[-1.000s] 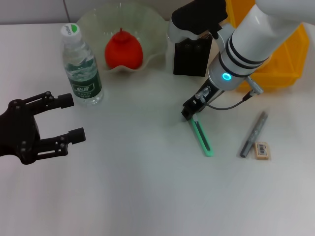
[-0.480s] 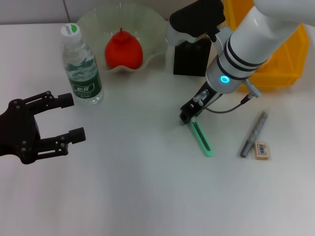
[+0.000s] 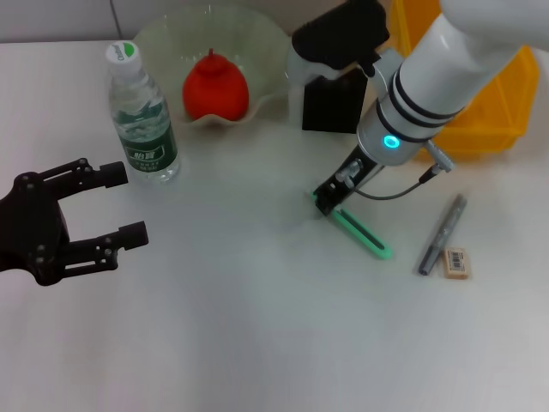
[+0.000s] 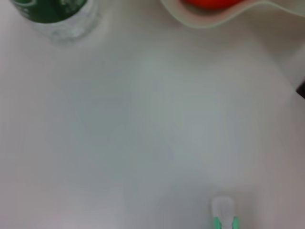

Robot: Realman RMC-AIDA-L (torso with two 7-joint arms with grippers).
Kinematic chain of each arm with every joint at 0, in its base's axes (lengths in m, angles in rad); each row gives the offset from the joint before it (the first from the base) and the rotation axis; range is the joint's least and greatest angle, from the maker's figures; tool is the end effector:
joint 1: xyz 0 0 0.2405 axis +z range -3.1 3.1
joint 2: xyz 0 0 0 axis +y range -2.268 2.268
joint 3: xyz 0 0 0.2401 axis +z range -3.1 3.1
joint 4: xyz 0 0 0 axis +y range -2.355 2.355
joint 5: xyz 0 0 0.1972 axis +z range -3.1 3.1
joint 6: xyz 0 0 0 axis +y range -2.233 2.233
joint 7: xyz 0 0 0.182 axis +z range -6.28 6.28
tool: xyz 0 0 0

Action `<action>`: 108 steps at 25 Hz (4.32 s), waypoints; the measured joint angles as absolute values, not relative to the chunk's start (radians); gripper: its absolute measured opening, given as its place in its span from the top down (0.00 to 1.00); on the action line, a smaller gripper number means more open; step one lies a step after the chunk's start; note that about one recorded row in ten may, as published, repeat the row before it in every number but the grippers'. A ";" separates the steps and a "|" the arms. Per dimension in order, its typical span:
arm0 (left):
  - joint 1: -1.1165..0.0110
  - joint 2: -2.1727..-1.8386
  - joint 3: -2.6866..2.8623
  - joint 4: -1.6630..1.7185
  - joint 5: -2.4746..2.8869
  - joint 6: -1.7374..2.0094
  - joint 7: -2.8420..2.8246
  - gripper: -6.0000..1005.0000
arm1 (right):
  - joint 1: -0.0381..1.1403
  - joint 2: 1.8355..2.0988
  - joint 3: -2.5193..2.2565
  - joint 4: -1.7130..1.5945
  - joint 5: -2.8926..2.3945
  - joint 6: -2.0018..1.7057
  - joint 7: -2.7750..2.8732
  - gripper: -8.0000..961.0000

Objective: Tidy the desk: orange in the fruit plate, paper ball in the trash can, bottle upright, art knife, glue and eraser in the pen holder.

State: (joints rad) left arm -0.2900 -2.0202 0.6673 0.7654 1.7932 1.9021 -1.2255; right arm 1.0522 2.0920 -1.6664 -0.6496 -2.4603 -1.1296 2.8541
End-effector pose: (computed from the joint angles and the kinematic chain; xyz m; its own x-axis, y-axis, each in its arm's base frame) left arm -0.2451 0.2548 0.0362 0.7422 0.1562 0.6517 0.3377 -0.9271 -0.1624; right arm 0.1564 0.3836 -0.1214 0.6432 -0.7278 0.2379 -0.5769 -0.6650 -0.4744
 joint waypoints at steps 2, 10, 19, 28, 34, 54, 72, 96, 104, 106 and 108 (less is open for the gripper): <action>-0.289 -2.020 0.662 0.765 1.793 1.902 -1.225 0.19 | 1.025 2.087 -1.659 -0.714 -2.463 -1.155 2.854 0.82; -0.287 -2.020 0.657 0.758 1.793 1.897 -1.223 0.19 | 0.890 2.081 -1.513 -1.123 -2.572 -1.292 2.849 0.82; -0.289 -2.015 0.657 0.721 1.793 1.863 -1.222 0.19 | 0.788 2.080 -1.435 -1.439 -2.599 -1.226 2.793 0.82; -0.290 -2.020 0.652 0.716 1.786 1.837 -1.231 0.19 | 0.764 2.081 -1.429 -1.358 -2.592 -0.941 2.644 0.82; -0.290 -2.022 0.651 0.714 1.786 1.831 -1.241 0.19 | 0.745 2.083 -1.478 -1.207 -2.577 -0.707 2.597 0.82; -0.293 -2.029 0.641 0.712 1.789 1.815 -1.241 0.19 | 0.735 2.084 -1.601 -0.931 -2.297 -0.382 2.467 0.82; -0.285 -2.030 0.641 0.702 1.786 1.822 -1.238 0.19 | 0.675 2.081 -1.575 -1.062 -2.295 -0.555 2.468 0.46; -0.293 -2.025 0.644 0.710 1.792 1.829 -1.237 0.19 | 0.637 2.080 -1.258 -1.835 -2.588 -1.843 2.684 0.28; -0.298 -2.029 0.643 0.710 1.787 1.829 -1.239 0.19 | 0.667 2.080 -1.386 -1.745 -2.737 -2.018 2.716 0.28; -0.300 -2.029 0.643 0.710 1.787 1.828 -1.242 0.19 | 0.672 2.079 -1.411 -1.701 -2.754 -2.029 2.716 0.28; -0.302 -2.029 0.643 0.710 1.787 1.828 -1.244 0.19 | 0.676 2.080 -1.431 -1.645 -2.765 -2.033 2.715 0.28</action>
State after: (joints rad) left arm -0.3019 -2.0293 0.6431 0.7103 1.7873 1.8284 -1.2435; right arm 0.6762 2.0802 -1.4306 -1.6452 -2.7655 -2.0326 2.7153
